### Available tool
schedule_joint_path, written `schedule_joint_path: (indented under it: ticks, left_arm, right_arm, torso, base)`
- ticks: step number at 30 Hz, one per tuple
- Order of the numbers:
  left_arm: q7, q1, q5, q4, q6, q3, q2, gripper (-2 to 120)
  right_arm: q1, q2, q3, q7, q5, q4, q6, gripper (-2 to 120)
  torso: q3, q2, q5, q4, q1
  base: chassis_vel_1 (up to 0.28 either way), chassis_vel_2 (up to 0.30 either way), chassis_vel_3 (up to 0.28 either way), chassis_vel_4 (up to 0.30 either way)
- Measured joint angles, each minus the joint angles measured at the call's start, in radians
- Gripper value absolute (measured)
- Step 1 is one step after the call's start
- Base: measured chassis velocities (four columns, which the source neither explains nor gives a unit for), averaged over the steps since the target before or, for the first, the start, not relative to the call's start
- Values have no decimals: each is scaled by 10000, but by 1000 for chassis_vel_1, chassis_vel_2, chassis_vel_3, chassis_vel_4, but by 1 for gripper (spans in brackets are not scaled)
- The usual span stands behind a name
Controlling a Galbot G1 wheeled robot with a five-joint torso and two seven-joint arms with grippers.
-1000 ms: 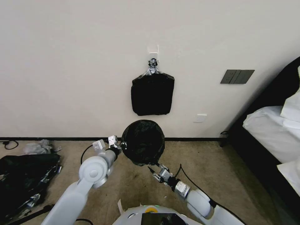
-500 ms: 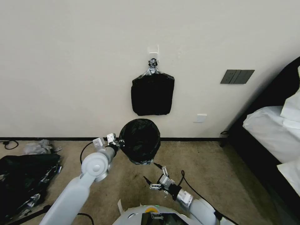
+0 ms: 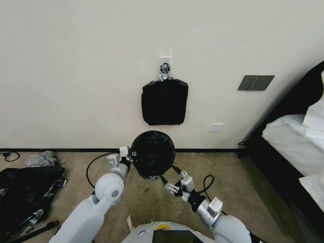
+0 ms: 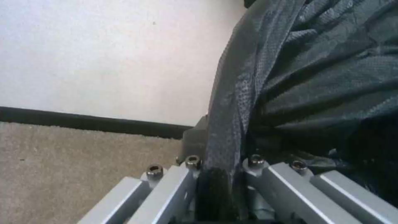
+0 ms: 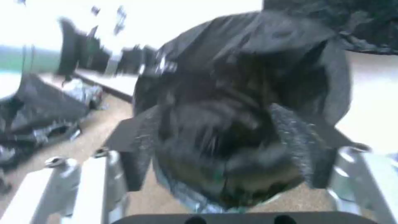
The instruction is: Place a trash bag onto the trash bin.
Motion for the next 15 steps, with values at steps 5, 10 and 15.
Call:
schedule_joint_path:
  ticks: [5,10,15]
  left_arm:
    - [191,308,871,-160,-117,241,-95,3]
    - [345,644,1443,-399,-187,298,-120,3]
    - [531,847,2266,-380,-330,391,-198,3]
  right_arm:
    - [1070,-238,131,934,2028,733,-1947,46]
    - [2326,-654,-97,1879,3518,868,-3799,28]
    - [3724,-851,-544,2608,4242,438,-5233,10]
  torso:
    - [0,0,0,-1,0]
    - [0,0,0,0,0]
    - [0,0,0,1,1]
  base:
    - [0,0,0,0]
    - [0,0,0,0]
    - [0,0,0,0]
